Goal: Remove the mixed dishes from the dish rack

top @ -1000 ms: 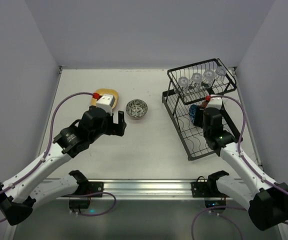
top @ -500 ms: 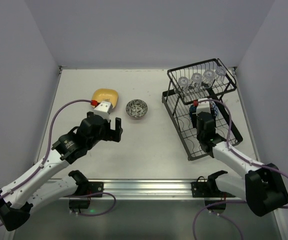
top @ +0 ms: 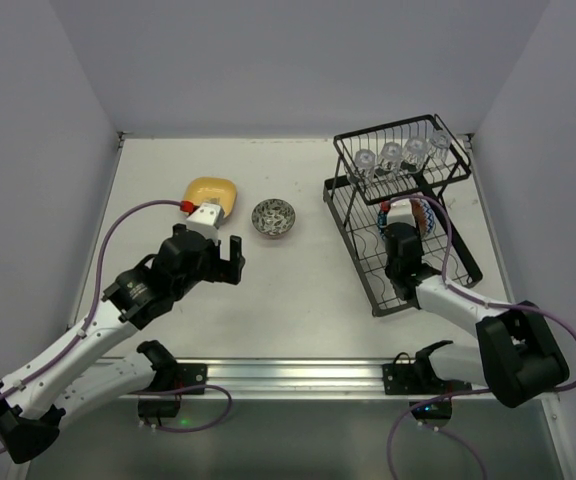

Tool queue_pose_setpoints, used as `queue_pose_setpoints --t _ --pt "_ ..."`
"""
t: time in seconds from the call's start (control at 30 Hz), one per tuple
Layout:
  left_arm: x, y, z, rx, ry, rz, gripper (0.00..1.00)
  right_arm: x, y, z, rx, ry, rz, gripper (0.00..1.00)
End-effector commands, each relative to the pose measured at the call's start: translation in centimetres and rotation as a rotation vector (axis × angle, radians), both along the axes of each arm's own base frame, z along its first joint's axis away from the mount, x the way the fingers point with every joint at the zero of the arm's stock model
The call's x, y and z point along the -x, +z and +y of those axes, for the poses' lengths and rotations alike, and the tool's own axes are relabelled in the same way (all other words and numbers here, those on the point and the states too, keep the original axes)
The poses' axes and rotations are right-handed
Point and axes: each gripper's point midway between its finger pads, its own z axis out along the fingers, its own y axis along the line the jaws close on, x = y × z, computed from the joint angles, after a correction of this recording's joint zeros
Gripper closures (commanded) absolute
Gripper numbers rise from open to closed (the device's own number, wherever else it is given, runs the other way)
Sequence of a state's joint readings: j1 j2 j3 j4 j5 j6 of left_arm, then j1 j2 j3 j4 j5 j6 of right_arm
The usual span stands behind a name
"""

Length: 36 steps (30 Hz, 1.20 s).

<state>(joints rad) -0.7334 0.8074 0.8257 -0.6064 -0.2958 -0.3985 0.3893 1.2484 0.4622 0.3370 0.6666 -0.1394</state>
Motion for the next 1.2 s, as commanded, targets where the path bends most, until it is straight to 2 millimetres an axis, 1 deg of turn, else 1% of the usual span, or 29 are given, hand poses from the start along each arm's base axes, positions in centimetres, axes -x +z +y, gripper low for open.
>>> queue_pose_setpoints --t 0.0,0.1,0.27,0.43,0.5,0.53,0.7,0.83,0.9,0.93,0.97,1.0,1.13,1.17 --pt "-0.6 1.1 -0.2 0.011 -0.008 -0.053 0.00 -0.7 2.5 -1.0 0.036 -0.074 -0.082 0.66" --pt "-0.6 0.9 -0.3 0.009 -0.014 -0.047 0.00 -0.7 2.9 -1.2 0.034 -0.084 -0.100 0.68" --pt "-0.6 1.1 -0.4 0.013 -0.017 -0.051 0.00 -1.0 2.9 -0.9 0.031 -0.071 -0.097 0.71" --pt "-0.5 1.1 -0.4 0.015 -0.020 -0.053 0.00 -1.5 2.1 -0.3 0.037 -0.048 -0.053 0.68" --pt "-0.5 1.2 -0.4 0.017 -0.022 -0.053 0.00 -1.8 2.1 -0.1 0.041 -0.044 -0.046 0.68" --pt "-0.5 1.2 -0.4 0.018 -0.022 -0.054 0.00 -1.8 1.7 -0.2 0.046 -0.045 -0.029 0.67" --pt "-0.4 1.2 -0.4 0.019 -0.028 -0.053 0.00 -2.1 1.4 0.4 0.014 -0.035 -0.017 0.63" --pt "-0.3 1.3 -0.5 0.024 -0.035 -0.054 0.00 -2.1 0.8 1.1 -0.023 -0.007 -0.005 0.64" --pt "-0.3 1.3 -0.5 0.026 -0.035 -0.057 0.00 -1.8 0.4 1.2 -0.046 -0.006 -0.014 0.69" --pt "-0.3 1.3 -0.6 0.026 -0.038 -0.056 0.00 -2.0 0.6 1.2 -0.055 -0.009 -0.036 0.70" --pt "-0.3 1.3 -0.6 0.027 -0.039 -0.057 0.00 -1.9 0.3 1.1 -0.057 -0.016 -0.036 0.74" --pt "-0.3 1.2 -0.6 0.025 -0.042 -0.054 0.00 -1.9 0.4 1.1 -0.065 -0.018 -0.045 0.83" --pt "-0.3 1.2 -0.7 0.024 -0.046 -0.052 0.00 -2.0 0.5 1.1 -0.086 -0.027 -0.074 0.86" --pt "-0.3 1.2 -0.8 0.026 -0.048 -0.053 0.00 -1.9 0.4 0.9 -0.084 -0.033 -0.077 0.90"
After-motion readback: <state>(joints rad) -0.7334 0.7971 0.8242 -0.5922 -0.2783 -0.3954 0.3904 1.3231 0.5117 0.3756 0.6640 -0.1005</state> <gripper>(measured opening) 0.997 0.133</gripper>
